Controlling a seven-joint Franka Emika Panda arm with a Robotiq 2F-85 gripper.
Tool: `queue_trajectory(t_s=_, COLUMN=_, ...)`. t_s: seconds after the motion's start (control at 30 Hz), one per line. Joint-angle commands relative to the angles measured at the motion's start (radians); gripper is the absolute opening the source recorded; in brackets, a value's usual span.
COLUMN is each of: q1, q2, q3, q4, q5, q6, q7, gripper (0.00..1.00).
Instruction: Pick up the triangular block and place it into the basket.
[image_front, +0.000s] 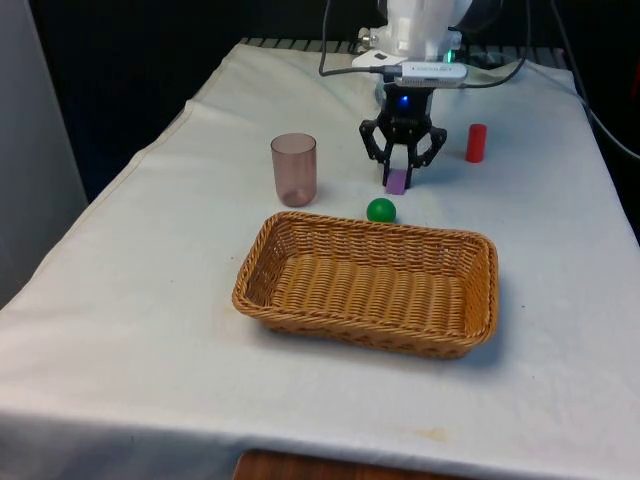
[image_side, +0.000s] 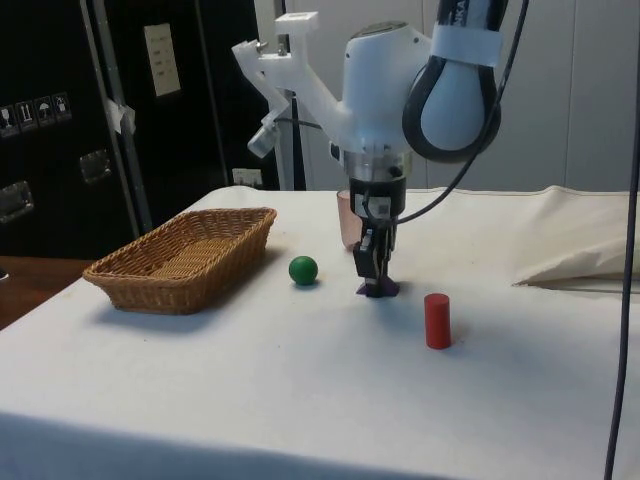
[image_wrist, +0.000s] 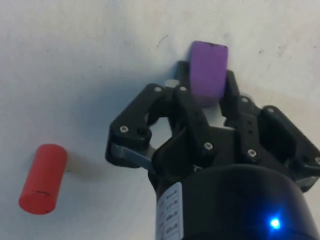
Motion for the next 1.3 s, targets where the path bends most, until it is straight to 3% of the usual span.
queue_trajectory(t_s=0.0, q1=0.001, q2=0.000, q3=-0.003, q4=-0.006, q5=-0.002, q6=0.014, q7=0.001, gripper=0.34)
queue_trajectory(t_s=0.17, q1=0.001, q2=0.001, q3=-0.004, q4=-0.006, q5=-0.002, q6=0.014, q7=0.002, gripper=0.34)
queue_trajectory(t_s=0.37, q1=0.007, q2=-0.054, q3=-0.017, q4=0.004, q5=-0.011, q6=-0.036, q7=0.000, gripper=0.34)
queue_trajectory(t_s=0.4, q1=0.000, q2=-0.037, q3=-0.004, q4=0.003, q5=0.000, q6=-0.014, q7=-0.003, gripper=0.34)
queue_trajectory(t_s=0.47, q1=0.007, q2=-0.071, q3=-0.018, q4=0.006, q5=-0.013, q6=-0.051, q7=-0.001, gripper=0.34)
queue_trajectory(t_s=0.63, q1=0.001, q2=-0.120, q3=-0.020, q4=0.021, q5=-0.015, q6=-0.106, q7=-0.009, gripper=0.34)
queue_trajectory(t_s=0.67, q1=-0.001, q2=-0.121, q3=-0.010, q4=0.011, q5=0.000, q6=-0.093, q7=-0.014, gripper=0.34)
queue_trajectory(t_s=0.8, q1=-0.001, q2=-0.142, q3=-0.024, q4=0.053, q5=-0.010, q6=-0.157, q7=-0.019, gripper=0.34)
queue_trajectory(t_s=1.27, q1=-0.003, q2=-0.157, q3=-0.036, q4=0.163, q5=0.001, q6=-0.266, q7=-0.036, gripper=0.34)
